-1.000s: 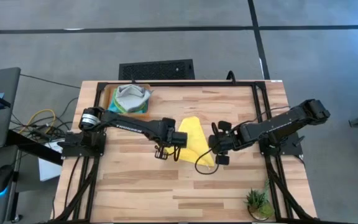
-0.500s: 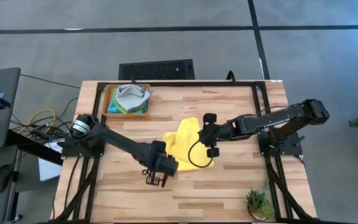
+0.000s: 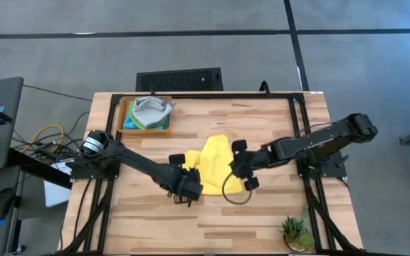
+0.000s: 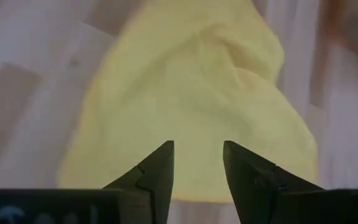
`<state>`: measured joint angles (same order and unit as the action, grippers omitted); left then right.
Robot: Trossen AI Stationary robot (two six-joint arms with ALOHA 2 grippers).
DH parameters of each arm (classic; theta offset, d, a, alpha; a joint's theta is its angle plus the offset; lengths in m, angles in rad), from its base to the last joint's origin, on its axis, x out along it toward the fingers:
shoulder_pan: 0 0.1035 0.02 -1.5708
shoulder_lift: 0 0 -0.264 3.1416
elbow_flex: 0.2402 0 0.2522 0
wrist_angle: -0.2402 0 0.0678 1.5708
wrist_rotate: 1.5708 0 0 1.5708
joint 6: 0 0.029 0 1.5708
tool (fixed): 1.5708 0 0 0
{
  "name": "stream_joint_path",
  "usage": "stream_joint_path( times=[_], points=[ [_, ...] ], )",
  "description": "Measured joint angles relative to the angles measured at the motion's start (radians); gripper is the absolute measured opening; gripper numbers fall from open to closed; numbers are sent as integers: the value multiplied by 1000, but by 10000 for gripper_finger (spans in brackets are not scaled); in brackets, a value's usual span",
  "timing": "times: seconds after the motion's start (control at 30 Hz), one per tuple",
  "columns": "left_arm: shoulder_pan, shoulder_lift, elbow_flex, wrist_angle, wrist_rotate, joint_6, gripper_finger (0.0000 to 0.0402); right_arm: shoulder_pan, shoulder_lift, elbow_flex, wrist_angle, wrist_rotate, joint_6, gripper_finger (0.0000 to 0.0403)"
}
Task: Fold microfiber towels
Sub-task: Fold the yellow microfiber cloth
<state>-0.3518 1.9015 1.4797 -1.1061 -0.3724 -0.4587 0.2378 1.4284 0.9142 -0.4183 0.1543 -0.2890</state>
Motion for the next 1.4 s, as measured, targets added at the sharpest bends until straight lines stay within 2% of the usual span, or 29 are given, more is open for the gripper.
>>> stream_joint_path(
  times=[0.23, 0.43, 0.7, 1.0, 1.23, 1.4],
  points=[
    [38, 0, 82, 24, -144, 5, 0, 96, 2, 0, 166, 1, 36, 161],
    [34, 0, 194, 35, -238, 30, 0, 94, 41, 2, 317, 20, 118, 161],
    [14, 0, 315, 59, -235, 110, 0, 98, 88, -3, 368, 211, 186, 161],
    [12, 0, 331, 85, -237, 154, 0, 98, 116, 3, 439, 238, 263, 161],
    [4, -4, 357, 67, -288, 178, 0, 87, 203, -1, 389, 245, 290, 161],
    [4, -17, 429, -22, -298, 188, 0, 96, 217, 1, 338, 248, 307, 161]
  ],
)
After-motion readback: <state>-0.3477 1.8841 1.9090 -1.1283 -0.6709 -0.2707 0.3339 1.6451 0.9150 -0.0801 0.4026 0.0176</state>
